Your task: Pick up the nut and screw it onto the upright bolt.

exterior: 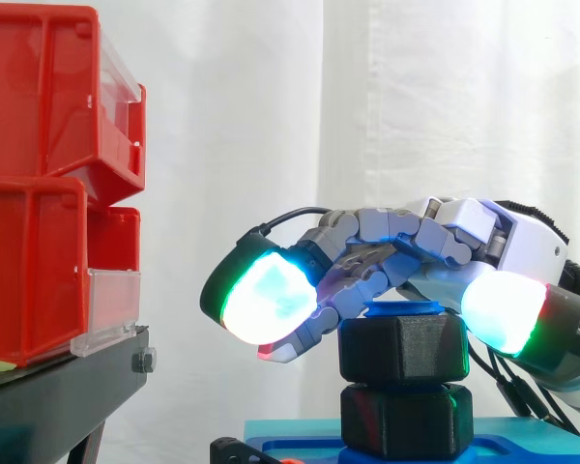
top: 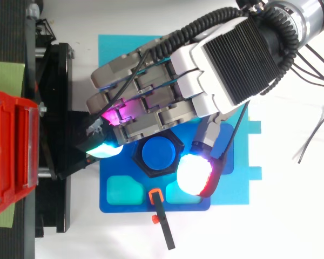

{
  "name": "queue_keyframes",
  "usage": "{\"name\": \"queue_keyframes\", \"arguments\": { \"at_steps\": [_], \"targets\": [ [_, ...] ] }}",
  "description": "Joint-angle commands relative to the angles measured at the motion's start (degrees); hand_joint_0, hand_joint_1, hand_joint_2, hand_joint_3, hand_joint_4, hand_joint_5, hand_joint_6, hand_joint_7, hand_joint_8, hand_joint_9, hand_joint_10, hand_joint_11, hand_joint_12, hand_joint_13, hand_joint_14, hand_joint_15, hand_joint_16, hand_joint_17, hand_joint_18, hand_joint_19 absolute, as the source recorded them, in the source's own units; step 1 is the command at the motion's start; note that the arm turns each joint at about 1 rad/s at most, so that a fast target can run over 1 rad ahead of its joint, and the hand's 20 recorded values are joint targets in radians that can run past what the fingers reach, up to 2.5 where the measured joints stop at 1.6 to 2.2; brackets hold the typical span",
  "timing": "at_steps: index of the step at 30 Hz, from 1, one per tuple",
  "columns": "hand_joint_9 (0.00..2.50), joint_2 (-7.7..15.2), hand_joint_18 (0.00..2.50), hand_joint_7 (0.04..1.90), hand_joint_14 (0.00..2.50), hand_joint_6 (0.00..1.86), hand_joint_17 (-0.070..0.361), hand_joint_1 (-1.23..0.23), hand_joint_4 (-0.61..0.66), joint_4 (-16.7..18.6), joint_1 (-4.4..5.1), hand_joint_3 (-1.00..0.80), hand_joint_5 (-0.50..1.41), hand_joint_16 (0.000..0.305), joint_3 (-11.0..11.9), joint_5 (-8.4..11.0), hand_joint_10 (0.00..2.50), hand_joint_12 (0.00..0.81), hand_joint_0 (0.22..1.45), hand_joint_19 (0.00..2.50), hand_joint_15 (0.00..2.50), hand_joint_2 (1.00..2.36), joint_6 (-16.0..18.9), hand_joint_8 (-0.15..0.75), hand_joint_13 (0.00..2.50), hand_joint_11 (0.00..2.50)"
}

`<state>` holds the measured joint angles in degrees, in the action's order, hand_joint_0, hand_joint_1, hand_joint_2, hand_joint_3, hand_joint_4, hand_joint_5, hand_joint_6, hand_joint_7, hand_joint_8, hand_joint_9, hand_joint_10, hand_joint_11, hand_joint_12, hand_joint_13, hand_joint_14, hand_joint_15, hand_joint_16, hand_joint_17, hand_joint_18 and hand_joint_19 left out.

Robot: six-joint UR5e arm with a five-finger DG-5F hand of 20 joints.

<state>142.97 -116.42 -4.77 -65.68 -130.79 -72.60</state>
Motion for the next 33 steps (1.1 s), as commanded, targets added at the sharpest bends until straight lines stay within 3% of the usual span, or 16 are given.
{"name": "queue_keyframes", "arguments": {
  "at_steps": [1, 9, 20, 33],
  "targets": [
    [0.89, 0.0, 0.49, 0.78, 0.0, 0.5, 0.059, -0.16, 0.2, -0.5, 0.02, -0.5, -0.07, 0.026, -0.2, -0.07, 0.0, 0.199, 0.47, 0.14, 0.0, 1.0, -0.1, 0.211, 0.71, 0.0],
    [0.9, 0.0, 0.52, 1.07, 0.0, 0.5, 0.057, -0.16, 0.24, 0.3, -0.42, -0.5, -0.04, 0.025, -1.5, -0.16, 0.0, 0.199, 0.48, 0.14, 0.0, 1.0, 0.0, 0.223, 0.74, 0.0],
    [0.95, 0.0, 0.56, 1.33, 0.0, 0.5, 0.057, -0.15, 0.14, 1.2, -1.82, -0.5, 0.0, 0.025, -1.5, -1.83, 0.0, 0.201, 0.48, 0.15, 0.0, 1.0, 0.1, 0.236, 0.78, 0.0],
    [0.94, 0.0, 0.59, 1.24, 0.0, 0.51, 0.075, -0.17, 0.2, 3.9, -3.05, -0.5, 0.0, 0.034, -1.3, -4.03, 0.0, 0.225, 0.41, 0.15, 0.0, 1.0, 1.3, 0.246, 0.78, 0.0]
  ]
}}
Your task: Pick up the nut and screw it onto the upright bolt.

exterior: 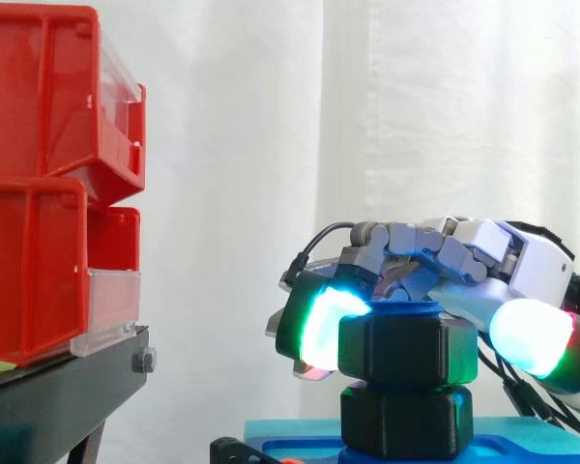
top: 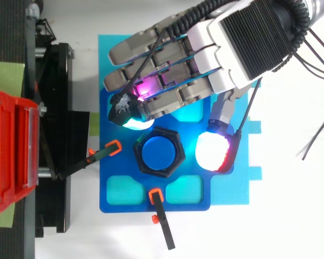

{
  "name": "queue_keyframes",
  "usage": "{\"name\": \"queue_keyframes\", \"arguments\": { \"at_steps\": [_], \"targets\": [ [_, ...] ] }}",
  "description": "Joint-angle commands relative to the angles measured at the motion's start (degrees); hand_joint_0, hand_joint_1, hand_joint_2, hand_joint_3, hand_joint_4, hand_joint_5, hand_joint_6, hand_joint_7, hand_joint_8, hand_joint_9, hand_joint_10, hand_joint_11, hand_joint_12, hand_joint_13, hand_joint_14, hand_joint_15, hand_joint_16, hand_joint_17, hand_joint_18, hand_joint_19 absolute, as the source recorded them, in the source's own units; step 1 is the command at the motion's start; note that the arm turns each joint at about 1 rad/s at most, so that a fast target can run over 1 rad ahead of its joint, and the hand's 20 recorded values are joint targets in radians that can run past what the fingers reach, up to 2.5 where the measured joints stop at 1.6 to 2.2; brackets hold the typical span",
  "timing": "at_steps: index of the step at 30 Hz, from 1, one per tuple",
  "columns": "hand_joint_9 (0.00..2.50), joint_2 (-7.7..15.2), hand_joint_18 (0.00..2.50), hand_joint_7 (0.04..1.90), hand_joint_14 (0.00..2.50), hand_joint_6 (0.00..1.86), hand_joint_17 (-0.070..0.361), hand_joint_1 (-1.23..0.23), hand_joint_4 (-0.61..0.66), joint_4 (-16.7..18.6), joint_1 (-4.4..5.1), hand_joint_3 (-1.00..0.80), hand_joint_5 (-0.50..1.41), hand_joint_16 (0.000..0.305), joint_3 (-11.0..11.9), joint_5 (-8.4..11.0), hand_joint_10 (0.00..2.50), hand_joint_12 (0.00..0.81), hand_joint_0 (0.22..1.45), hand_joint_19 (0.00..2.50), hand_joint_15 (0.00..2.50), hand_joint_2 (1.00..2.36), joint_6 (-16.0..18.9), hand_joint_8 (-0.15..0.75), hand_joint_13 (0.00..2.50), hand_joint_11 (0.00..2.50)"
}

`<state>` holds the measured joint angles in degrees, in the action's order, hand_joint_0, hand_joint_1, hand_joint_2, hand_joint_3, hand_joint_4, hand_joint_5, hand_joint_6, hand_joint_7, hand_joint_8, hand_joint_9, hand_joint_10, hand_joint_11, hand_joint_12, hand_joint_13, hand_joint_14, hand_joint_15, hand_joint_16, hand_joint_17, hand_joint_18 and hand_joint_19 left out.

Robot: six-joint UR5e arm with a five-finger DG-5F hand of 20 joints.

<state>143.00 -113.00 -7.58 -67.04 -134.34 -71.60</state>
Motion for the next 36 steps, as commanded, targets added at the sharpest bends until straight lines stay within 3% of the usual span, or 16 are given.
{"name": "queue_keyframes", "arguments": {
  "at_steps": [1, 7, 17, 20, 25, 27, 35, 36],
  "targets": [
    [0.94, 0.0, 0.59, 1.21, 0.0, 0.51, 0.076, -0.17, 0.21, 0.7, -0.24, -0.5, 0.0, 0.034, 0.1, -0.58, 0.0, 0.225, 0.41, 0.15, 0.0, 1.0, 0.4, 0.251, 0.78, 0.0],
    [0.98, 0.0, 0.61, 1.18, 0.0, 0.5, 0.075, -0.16, 0.21, 0.7, -0.33, -0.5, 0.02, 0.033, 0.3, -0.66, 0.0, 0.219, 0.41, 0.15, 0.0, 1.0, 0.5, 0.246, 0.8, 0.0],
    [1.16, 0.0, 0.72, 1.38, 0.0, 0.5, 0.061, -0.16, 0.16, 0.7, -0.59, -0.5, 0.06, 0.027, 1.3, -1.54, 0.0, 0.183, 0.45, 0.16, 0.0, 1.0, 1.8, 0.248, 0.91, 0.0],
    [1.11, 0.0, 0.72, 1.27, 0.0, 0.5, 0.062, -0.16, 0.15, 0.7, -0.77, -0.5, 0.03, 0.027, 1.5, -1.63, 0.0, 0.188, 0.45, 0.16, 0.0, 1.0, 2.2, 0.249, 0.91, 0.0],
    [1.05, 0.0, 0.67, 0.98, 0.0, 0.5, 0.067, -0.15, 0.26, 0.7, -0.77, -0.5, -0.03, 0.03, 2.3, -2.07, 0.0, 0.197, 0.45, 0.17, 0.0, 1.0, 3.1, 0.235, 0.86, 0.0],
    [1.03, 0.0, 0.65, 0.86, 0.0, 0.5, 0.068, -0.15, 0.23, 0.7, -0.15, -0.5, -0.04, 0.03, 3.1, -2.07, 0.0, 0.191, 0.45, 0.17, 0.0, 1.0, 3.4, 0.227, 0.85, 0.0],
    [0.99, 0.0, 0.61, 0.74, 0.0, 0.5, 0.068, -0.14, 0.2, 0.6, 0.73, -0.5, -0.05, 0.03, 3.1, -1.63, 0.0, 0.193, 0.45, 0.16, 0.0, 1.0, 3.3, 0.209, 0.81, 0.0],
    [0.99, 0.0, 0.61, 0.74, 0.0, 0.5, 0.068, -0.14, 0.2, 0.4, 1.17, -0.5, -0.05, 0.03, 3.1, -1.37, 0.0, 0.192, 0.45, 0.16, 0.0, 1.0, 3.1, 0.209, 0.8, 0.0]
  ]
}}
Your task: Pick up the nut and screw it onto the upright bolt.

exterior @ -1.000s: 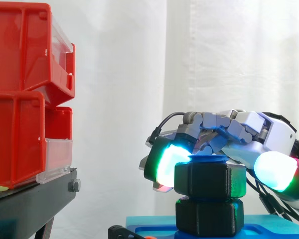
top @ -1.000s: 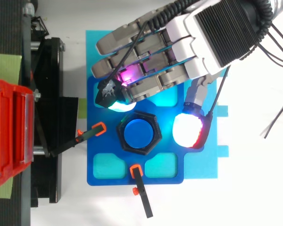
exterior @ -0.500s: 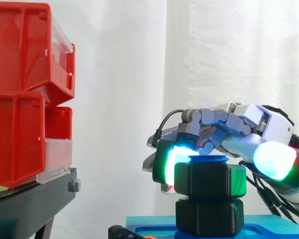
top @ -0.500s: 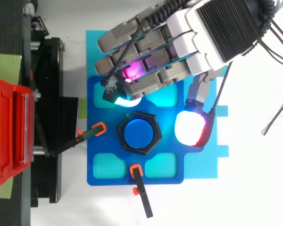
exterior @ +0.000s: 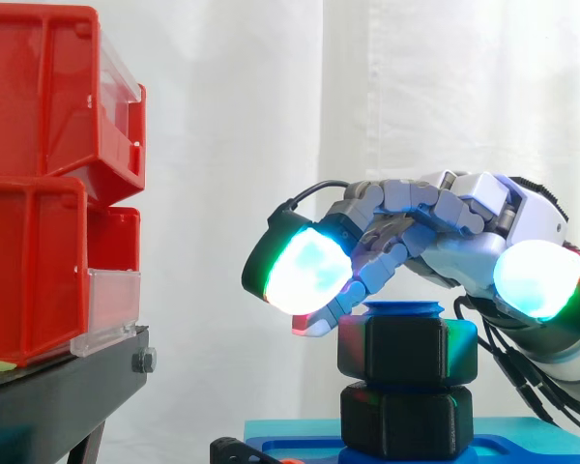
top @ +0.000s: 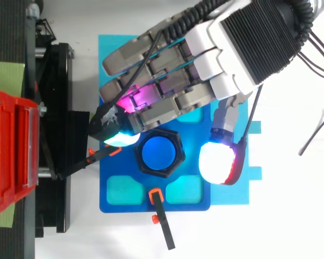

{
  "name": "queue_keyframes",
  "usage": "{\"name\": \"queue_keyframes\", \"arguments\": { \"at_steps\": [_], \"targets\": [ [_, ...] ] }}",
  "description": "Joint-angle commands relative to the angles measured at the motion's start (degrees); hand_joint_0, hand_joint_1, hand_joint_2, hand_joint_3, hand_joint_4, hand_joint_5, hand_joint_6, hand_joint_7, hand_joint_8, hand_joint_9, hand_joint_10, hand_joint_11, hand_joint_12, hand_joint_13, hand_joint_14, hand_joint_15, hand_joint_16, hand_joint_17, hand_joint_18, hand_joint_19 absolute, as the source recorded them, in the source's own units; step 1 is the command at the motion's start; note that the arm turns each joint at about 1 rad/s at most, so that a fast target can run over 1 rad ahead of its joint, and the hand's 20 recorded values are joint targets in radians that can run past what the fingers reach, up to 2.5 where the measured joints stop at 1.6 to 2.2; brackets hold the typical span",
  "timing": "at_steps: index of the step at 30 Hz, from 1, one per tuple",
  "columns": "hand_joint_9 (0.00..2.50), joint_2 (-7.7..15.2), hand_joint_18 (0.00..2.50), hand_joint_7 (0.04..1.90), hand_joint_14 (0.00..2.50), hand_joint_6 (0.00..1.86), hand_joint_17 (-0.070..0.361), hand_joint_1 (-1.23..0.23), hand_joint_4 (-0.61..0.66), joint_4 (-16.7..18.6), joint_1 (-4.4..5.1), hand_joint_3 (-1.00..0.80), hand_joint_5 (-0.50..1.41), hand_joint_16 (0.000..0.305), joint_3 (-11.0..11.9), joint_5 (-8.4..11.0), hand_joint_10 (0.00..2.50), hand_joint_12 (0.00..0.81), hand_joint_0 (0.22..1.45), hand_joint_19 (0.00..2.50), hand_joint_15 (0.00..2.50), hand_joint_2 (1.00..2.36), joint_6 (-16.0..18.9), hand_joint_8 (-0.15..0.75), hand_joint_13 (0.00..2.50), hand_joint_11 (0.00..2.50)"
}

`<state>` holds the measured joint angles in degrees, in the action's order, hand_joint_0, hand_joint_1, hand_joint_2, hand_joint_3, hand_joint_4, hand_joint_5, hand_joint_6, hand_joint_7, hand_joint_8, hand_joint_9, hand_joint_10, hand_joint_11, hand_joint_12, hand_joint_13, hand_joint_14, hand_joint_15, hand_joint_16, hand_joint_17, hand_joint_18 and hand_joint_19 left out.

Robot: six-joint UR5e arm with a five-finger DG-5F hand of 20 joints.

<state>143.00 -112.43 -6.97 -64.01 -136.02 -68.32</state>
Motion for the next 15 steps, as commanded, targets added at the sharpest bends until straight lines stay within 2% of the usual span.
{"name": "queue_keyframes", "arguments": {
  "at_steps": [1, 3, 6, 15],
  "targets": [
    [0.98, 0.0, 0.61, 0.74, 0.0, 0.5, 0.068, -0.14, 0.2, -0.2, 0.64, -0.5, -0.05, 0.03, -0.1, 0.41, 0.0, 0.192, 0.45, 0.16, 0.0, 1.0, -0.1, 0.21, 0.8, 0.0],
    [0.99, 0.0, 0.61, 0.74, 0.0, 0.5, 0.068, -0.14, 0.2, -0.7, 1.17, -0.5, -0.05, 0.03, -0.1, 0.93, 0.0, 0.192, 0.45, 0.16, 0.0, 1.0, -0.6, 0.207, 0.8, 0.0],
    [0.98, 0.1, 0.6, 0.76, 0.0, 0.5, 0.068, -0.14, 0.2, -1.1, 1.34, -0.5, -0.05, 0.03, -0.1, 1.11, 0.0, 0.195, 0.45, 0.17, 0.0, 1.0, -0.6, 0.207, 0.8, 0.0],
    [1.01, 0.0, 0.61, 0.94, 0.0, 0.5, 0.066, -0.14, 0.23, -1.4, 1.34, -0.5, -0.02, 0.029, -0.9, 1.11, 0.0, 0.198, 0.45, 0.14, 0.0, 1.0, -1.2, 0.231, 0.81, 0.0]
  ]
}}
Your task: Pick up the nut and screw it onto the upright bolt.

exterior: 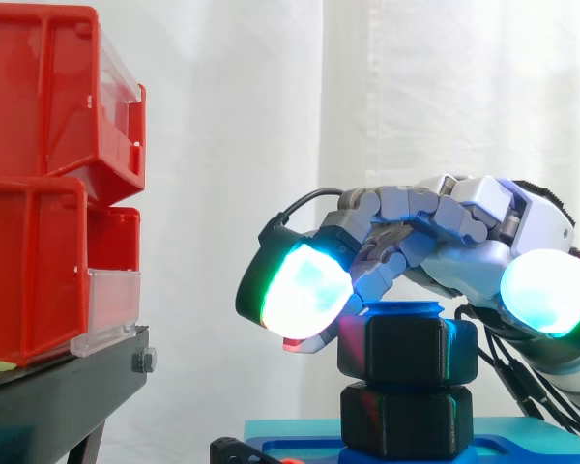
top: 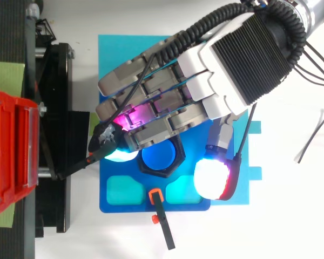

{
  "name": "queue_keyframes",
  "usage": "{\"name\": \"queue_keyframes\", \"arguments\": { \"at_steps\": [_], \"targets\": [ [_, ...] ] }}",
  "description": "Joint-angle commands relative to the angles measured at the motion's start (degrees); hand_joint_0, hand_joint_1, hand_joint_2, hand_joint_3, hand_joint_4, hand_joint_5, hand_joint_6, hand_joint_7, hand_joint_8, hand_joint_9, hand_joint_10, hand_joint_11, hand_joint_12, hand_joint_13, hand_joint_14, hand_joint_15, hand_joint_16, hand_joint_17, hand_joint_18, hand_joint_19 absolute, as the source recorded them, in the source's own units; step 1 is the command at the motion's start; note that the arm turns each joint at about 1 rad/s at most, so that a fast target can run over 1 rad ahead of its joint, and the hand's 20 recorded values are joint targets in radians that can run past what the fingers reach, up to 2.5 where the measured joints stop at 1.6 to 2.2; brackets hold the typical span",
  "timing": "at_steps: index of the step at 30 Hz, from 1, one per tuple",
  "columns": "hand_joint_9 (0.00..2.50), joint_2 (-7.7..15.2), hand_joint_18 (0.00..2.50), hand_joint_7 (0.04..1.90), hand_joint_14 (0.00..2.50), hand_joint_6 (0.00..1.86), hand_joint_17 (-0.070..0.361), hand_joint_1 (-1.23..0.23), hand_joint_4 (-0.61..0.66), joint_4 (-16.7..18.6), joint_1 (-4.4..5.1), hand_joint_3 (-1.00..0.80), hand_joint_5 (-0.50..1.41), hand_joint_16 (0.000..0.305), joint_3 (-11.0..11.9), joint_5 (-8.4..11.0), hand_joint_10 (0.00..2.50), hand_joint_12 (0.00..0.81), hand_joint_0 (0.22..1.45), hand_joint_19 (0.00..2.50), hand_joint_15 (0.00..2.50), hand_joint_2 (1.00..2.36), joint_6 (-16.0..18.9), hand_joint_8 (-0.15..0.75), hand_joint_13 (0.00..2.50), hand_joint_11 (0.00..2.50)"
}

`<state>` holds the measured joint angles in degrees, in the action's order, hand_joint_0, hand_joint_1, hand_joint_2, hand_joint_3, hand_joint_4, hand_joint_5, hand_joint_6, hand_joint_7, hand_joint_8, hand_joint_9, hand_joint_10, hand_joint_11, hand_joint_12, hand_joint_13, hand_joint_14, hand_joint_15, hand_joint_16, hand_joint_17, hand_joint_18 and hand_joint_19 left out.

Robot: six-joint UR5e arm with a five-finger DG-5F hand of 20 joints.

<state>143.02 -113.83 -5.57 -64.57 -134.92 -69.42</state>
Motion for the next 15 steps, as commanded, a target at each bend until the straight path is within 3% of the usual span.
{"name": "queue_keyframes", "arguments": {
  "at_steps": [1, 7, 15],
  "targets": [
    [1.03, 0.0, 0.62, 0.96, 0.0, 0.5, 0.064, -0.14, 0.23, -0.1, -0.14, -0.5, -0.02, 0.028, -0.3, 0.01, 0.0, 0.197, 0.45, 0.13, 0.0, 1.0, -0.1, 0.233, 0.82, 0.0],
    [1.08, 0.0, 0.65, 1.2, 0.0, 0.51, 0.05, -0.16, 0.15, 0.2, -0.58, -0.5, 0.01, 0.022, -0.6, -0.17, 0.0, 0.191, 0.46, 0.07, 0.0, 1.0, -0.1, 0.246, 0.86, 0.0],
    [1.13, 0.0, 0.68, 1.32, 0.0, 0.5, 0.045, -0.17, 0.14, 0.5, -1.28, -0.5, 0.05, 0.02, -0.6, -0.61, 0.0, 0.184, 0.46, 0.05, 0.0, 1.0, -0.1, 0.249, 0.89, 0.0]
  ]
}}
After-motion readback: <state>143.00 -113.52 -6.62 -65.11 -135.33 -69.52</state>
